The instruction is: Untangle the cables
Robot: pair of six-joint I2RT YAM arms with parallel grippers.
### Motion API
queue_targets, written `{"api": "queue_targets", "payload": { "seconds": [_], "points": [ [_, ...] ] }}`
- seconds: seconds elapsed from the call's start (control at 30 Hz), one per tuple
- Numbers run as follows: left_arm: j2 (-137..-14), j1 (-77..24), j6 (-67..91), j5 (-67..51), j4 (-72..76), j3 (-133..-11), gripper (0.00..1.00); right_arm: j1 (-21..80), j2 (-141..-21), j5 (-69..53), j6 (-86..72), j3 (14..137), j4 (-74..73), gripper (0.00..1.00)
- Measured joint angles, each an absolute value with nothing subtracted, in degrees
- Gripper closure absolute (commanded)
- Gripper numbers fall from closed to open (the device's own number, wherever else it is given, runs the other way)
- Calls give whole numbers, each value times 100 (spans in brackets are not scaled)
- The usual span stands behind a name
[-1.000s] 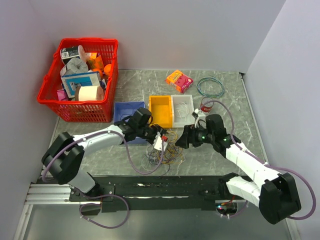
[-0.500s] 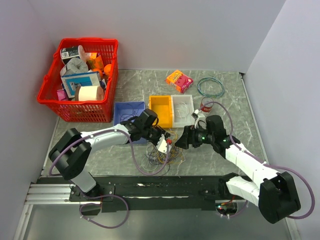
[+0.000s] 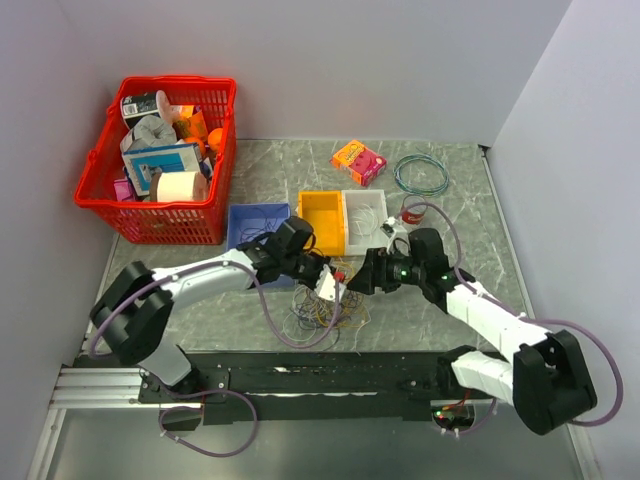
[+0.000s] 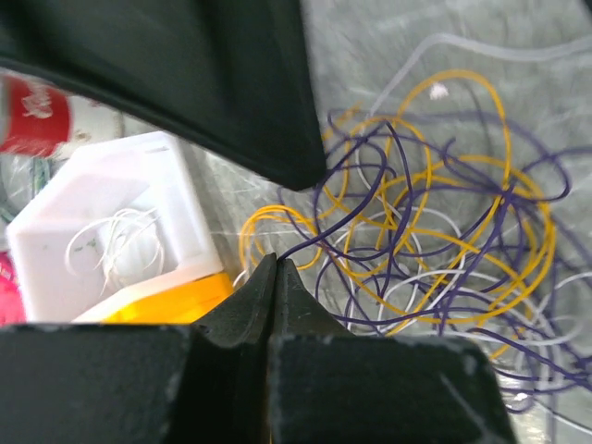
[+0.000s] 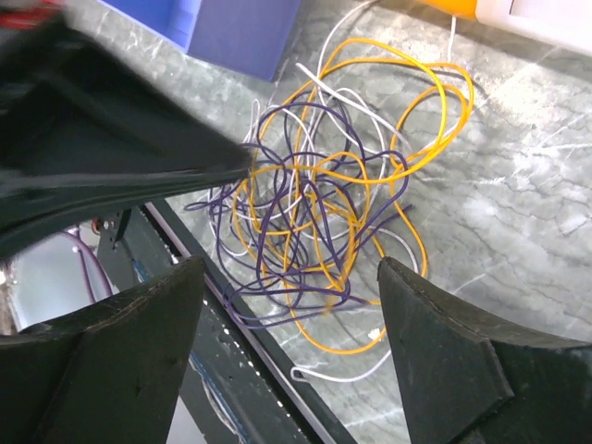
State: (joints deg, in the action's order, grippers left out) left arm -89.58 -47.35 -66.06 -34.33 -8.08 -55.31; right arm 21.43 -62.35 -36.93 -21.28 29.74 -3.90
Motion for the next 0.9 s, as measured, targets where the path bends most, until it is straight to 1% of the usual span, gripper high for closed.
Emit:
{"api": "queue_targets", "payload": {
  "seconds": [0.07, 0.1, 0.23, 0.33, 0.37, 0.5, 0.53, 0.7, 0.9],
  "points": [
    [-8707, -4709, -6353, -3463, -884, -5544, 99, 2171, -6418, -3691, -2165, 2998, -318, 23],
    [-8562, -4698, -6233, -3485, -967, -5579, 99, 2191, -6556, -3682, -2191, 3015, -248, 26],
    [-8007, -4661, -5555, -3697, -1258, -5937, 99, 2213, -7089, -3647, -2305, 3188, -115, 28],
    [-7736, -4663, -4829, -3828, -1212, -6353, 99, 2294, -7437, -3642, -2403, 3328, 84, 28],
    [-7688, -4663, -4644, -3833, -1135, -6445, 99, 2359, -7531, -3645, -2440, 3382, 132, 30],
    [-7537, -4630, -3677, -3809, -722, -6805, 99, 2648, -7891, -3640, -2574, 3533, 414, 46],
    [-7520, -4609, -3426, -3795, -644, -6904, 99, 2694, -7975, -3616, -2617, 3535, 484, 47],
    [-7448, -4434, -2338, -3500, -25, -7465, 99, 2714, -8346, -3277, -2808, 3522, 486, 51],
    [-7240, -4324, -2088, -2641, 1007, -8068, 99, 2714, -8425, -2801, -2869, 3509, 248, 52]
  ]
}}
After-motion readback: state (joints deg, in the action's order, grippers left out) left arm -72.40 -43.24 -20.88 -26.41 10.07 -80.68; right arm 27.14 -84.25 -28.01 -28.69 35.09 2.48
